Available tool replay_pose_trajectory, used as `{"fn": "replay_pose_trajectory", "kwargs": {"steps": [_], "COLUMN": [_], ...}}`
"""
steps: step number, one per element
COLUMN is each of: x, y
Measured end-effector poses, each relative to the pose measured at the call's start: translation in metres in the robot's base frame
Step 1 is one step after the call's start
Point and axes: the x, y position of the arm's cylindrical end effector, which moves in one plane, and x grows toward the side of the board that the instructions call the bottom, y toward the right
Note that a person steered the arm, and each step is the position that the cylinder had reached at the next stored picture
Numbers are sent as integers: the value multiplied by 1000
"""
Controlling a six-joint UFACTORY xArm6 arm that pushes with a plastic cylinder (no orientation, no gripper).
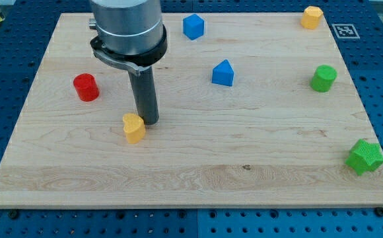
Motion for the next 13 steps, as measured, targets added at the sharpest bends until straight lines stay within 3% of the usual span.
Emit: {"fn": "replay_pose_trajectory", "kwargs": {"steps": [7, 10, 13], "x": [42, 32, 69], "y": [-14, -46, -82]}}
